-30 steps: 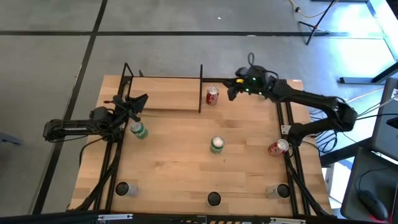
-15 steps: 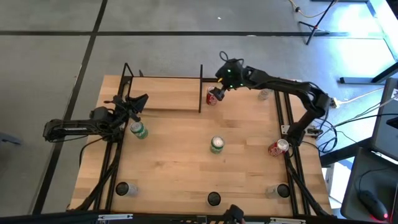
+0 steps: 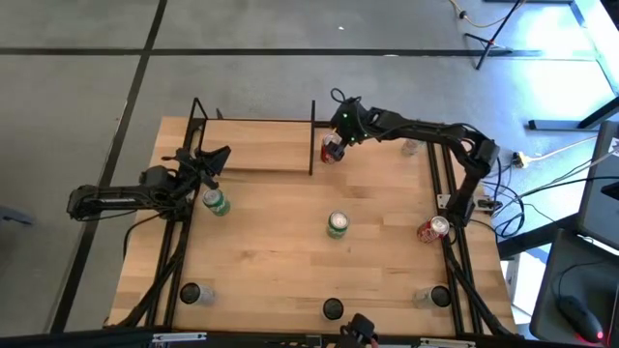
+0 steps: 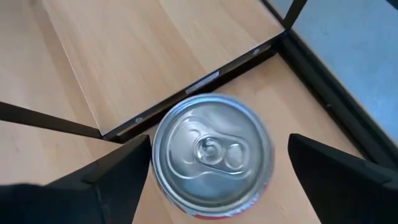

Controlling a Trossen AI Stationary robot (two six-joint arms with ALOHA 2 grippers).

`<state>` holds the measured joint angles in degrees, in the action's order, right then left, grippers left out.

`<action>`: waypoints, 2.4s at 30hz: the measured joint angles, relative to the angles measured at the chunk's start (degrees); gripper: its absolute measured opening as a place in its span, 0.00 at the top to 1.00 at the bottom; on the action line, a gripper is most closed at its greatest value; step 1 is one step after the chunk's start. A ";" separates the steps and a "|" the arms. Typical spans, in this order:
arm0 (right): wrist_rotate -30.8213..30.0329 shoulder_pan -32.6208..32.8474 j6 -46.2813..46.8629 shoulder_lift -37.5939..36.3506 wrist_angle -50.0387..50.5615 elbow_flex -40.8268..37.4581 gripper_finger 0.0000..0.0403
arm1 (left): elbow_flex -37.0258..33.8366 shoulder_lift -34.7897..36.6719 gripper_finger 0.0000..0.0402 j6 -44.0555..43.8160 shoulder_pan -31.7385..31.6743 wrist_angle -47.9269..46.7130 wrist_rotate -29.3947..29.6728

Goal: Place canned beverage on shelf
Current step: Put the top red soda can on the shelf

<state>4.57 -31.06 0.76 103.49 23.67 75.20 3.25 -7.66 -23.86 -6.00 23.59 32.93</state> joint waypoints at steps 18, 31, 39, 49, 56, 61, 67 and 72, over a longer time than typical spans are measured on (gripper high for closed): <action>-1.41 -0.03 -2.68 -2.12 0.58 -0.26 0.38 | 0.00 0.00 0.81 0.00 0.00 -0.02 0.00; -7.96 0.87 -4.32 -16.25 7.45 7.47 0.38 | 0.00 0.00 0.81 -0.48 0.02 0.00 0.02; -7.51 2.52 -4.12 -11.87 8.67 24.37 0.38 | 0.00 0.00 0.81 -1.07 0.00 -0.02 0.63; -4.44 5.01 -4.01 5.01 9.41 40.29 0.38 | 0.00 0.02 0.81 -1.29 0.00 -0.20 0.06; -3.52 5.17 -3.33 14.51 11.51 41.62 0.38 | 0.00 0.01 0.81 -1.29 0.01 -0.22 -0.01; -3.46 5.22 -3.01 18.38 14.38 41.70 0.38 | 0.00 0.02 0.81 -1.29 0.00 -0.20 -0.31; -1.01 5.23 -2.07 20.01 14.01 41.83 0.38 | 0.00 0.02 0.81 -1.29 0.02 -0.22 -0.68; -0.91 5.23 -2.06 21.72 14.61 41.81 0.38 | 0.00 0.02 0.81 -1.28 0.01 -0.22 -0.66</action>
<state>3.66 -25.82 -1.29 125.21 38.28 117.01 3.25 -7.64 -25.14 -5.99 23.38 32.27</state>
